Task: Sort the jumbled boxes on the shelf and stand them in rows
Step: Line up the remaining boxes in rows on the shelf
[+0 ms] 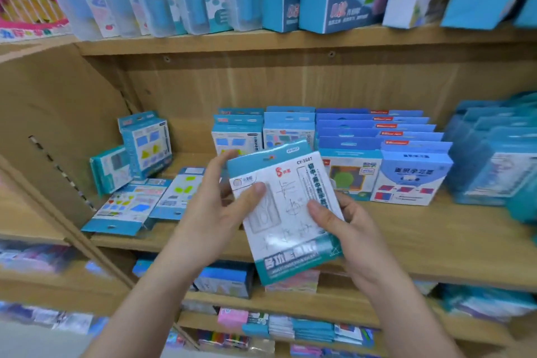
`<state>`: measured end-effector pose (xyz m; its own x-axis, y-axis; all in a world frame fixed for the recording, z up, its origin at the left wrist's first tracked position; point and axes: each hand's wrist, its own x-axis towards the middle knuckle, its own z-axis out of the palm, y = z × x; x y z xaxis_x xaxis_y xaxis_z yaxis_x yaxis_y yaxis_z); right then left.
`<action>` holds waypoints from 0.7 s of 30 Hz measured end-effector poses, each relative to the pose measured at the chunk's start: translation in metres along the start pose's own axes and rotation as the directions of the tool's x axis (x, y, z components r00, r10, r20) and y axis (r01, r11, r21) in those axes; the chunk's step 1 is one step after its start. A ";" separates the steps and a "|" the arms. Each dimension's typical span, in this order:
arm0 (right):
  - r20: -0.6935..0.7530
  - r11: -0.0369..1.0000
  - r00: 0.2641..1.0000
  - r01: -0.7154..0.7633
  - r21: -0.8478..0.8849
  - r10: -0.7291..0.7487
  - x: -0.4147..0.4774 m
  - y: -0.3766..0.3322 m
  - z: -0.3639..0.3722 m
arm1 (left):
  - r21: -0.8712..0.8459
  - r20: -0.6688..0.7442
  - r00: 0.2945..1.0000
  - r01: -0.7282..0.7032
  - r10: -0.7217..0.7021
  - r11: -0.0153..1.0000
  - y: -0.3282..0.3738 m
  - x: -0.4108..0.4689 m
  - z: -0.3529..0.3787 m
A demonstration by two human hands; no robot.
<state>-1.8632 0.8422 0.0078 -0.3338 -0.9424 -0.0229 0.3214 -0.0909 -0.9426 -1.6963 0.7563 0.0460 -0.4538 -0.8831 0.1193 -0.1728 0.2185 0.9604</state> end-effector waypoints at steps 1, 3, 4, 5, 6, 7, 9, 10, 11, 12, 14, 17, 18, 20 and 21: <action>-0.003 1.000 1.000 -0.013 0.000 0.013 -0.001 0.001 -0.004 | -0.098 0.005 1.000 0.024 -0.023 0.995 -0.002 -0.003 0.009; -0.011 0.999 1.000 -0.020 -0.033 0.020 -0.004 0.002 -0.013 | -0.174 -0.005 0.999 0.033 -0.035 0.984 -0.003 -0.003 0.020; -0.017 0.997 1.000 -0.023 -0.069 0.022 -0.005 0.002 -0.018 | -0.179 0.002 0.999 0.035 -0.035 0.983 -0.005 -0.004 0.024; -0.018 0.992 1.000 -0.024 -0.122 0.022 -0.007 0.001 -0.023 | -0.175 0.022 0.999 0.048 -0.044 0.983 -0.008 -0.005 0.027; -0.005 0.982 1.000 -0.014 -0.191 0.013 -0.008 0.000 -0.029 | -0.172 0.061 0.997 0.061 -0.052 0.983 -0.011 -0.007 0.030; 0.006 0.965 1.000 0.002 -0.264 0.000 -0.009 -0.003 -0.035 | -0.169 0.115 0.991 0.080 -0.061 0.982 -0.015 -0.009 0.033; -0.018 0.936 0.999 0.036 -0.351 -0.046 -0.010 -0.006 -0.049 | -0.103 0.229 0.973 0.065 -0.040 0.993 -0.021 -0.012 0.038; -0.053 0.934 0.996 0.050 -0.354 -0.073 -0.010 -0.005 -0.057 | -0.007 0.239 0.971 0.006 -0.004 1.000 -0.024 -0.011 0.039; -0.100 0.936 0.990 0.061 -0.346 -0.102 -0.010 -0.005 -0.065 | 0.092 0.196 0.979 -0.067 0.048 0.993 -0.027 -0.007 0.036; -0.155 0.937 0.979 0.073 -0.341 -0.133 -0.010 -0.005 -0.075 | 0.156 0.103 0.988 -0.130 0.115 0.979 -0.031 0.000 0.031; -0.271 0.934 0.942 0.099 -0.342 -0.199 -0.010 -0.007 -0.093 | 0.167 -0.121 0.971 -0.185 0.206 0.968 -0.037 0.017 0.017; -0.354 0.918 0.894 0.133 -0.373 -0.273 -0.004 -0.003 -0.111 | 0.192 -0.251 0.959 -0.088 0.136 0.977 -0.056 0.042 -0.002; -0.363 0.915 0.888 0.136 -0.379 -0.282 -0.001 0.001 -0.113 | 0.134 -0.208 0.977 -0.009 0.037 0.991 -0.063 0.048 -0.003; -0.365 0.919 0.892 0.120 -0.376 -0.266 0.005 0.013 -0.112 | -0.016 -0.071 0.988 0.139 -0.139 0.990 -0.077 0.057 -0.001; -0.359 0.924 0.901 0.103 -0.369 -0.244 0.008 0.019 -0.112 | -0.050 -0.021 0.983 0.179 -0.180 0.983 -0.083 0.059 0.002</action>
<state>-1.9587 0.8688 -0.0478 -0.6970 -0.7114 0.0896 -0.0648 -0.0620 -0.9960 -1.7107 0.6867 -0.0272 -0.3972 -0.9163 -0.0509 -0.2072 0.0355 0.9777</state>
